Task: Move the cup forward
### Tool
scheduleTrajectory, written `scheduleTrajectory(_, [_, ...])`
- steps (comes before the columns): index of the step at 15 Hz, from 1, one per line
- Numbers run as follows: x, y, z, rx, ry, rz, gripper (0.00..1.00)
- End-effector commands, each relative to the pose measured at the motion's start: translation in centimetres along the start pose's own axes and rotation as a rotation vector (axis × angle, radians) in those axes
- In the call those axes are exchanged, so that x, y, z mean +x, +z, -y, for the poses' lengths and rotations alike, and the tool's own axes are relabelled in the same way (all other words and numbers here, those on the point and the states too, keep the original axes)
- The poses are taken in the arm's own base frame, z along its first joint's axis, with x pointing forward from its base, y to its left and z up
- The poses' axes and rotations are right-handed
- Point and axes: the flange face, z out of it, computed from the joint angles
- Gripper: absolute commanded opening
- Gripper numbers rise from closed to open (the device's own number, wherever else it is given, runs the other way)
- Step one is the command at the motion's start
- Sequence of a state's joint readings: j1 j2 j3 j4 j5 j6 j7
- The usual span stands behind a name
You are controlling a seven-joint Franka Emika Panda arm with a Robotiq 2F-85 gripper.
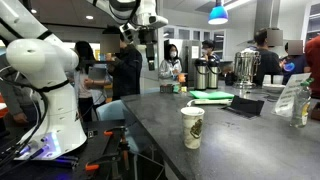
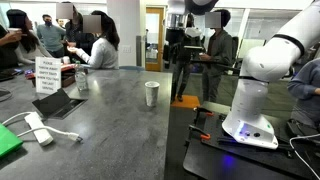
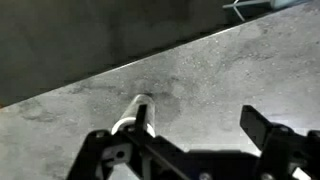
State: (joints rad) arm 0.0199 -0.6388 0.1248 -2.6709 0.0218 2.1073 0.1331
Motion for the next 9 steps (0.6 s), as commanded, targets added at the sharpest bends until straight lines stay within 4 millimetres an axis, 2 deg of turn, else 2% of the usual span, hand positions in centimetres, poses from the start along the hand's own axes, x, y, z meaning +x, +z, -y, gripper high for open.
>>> scheduleTrajectory(1, [0.02,-0.06,-0.01,0.000,0.000,0.001,1.00])
scheduleTrajectory(8, [0.02,-0.06,-0.01,0.000,0.000,0.001,1.00])
scheduleTrajectory(9, [0.48,0.12,-0.35,-0.007,0.037,-0.001,1.00])
